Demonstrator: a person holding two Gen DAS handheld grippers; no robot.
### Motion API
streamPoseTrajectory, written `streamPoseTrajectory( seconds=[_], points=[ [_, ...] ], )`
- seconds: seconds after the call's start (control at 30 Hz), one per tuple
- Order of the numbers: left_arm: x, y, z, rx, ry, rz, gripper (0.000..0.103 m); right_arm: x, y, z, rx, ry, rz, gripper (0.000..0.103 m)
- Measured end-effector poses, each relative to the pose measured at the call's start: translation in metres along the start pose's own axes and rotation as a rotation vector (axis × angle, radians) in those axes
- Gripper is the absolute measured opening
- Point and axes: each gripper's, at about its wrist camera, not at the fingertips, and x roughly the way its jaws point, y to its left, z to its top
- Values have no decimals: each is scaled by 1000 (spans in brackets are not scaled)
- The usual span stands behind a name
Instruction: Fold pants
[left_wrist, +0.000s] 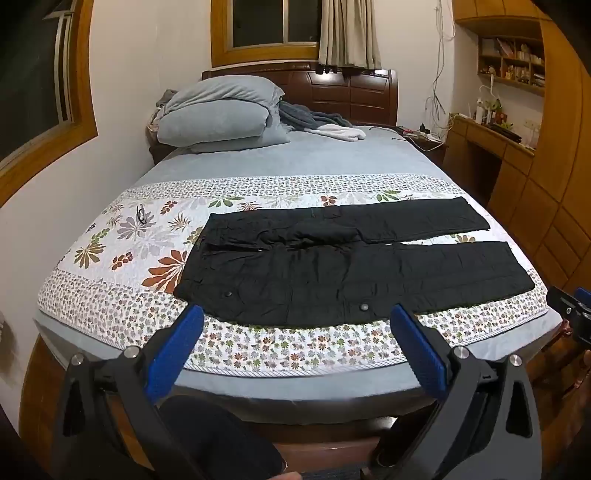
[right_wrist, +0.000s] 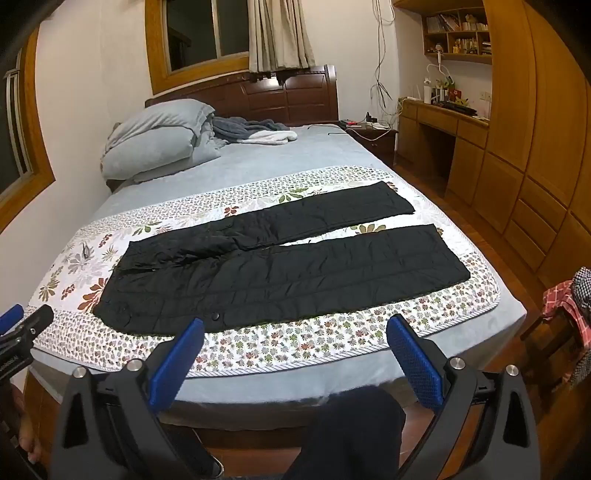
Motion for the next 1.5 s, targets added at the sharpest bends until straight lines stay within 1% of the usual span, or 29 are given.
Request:
streamPoseTrajectory(
  seconds=[0.93,1.17,1.5],
  points=[
    [3,0,-1,2,4,5,100,-1,3,0,-1,2,-2,100],
    [4,0,-2,-2,5,5,100,2,-4,-1,-1,0,-4,100],
    [4,0,-2,1,4,6,100,2,-4,0,-1,1,-4,100]
  ],
)
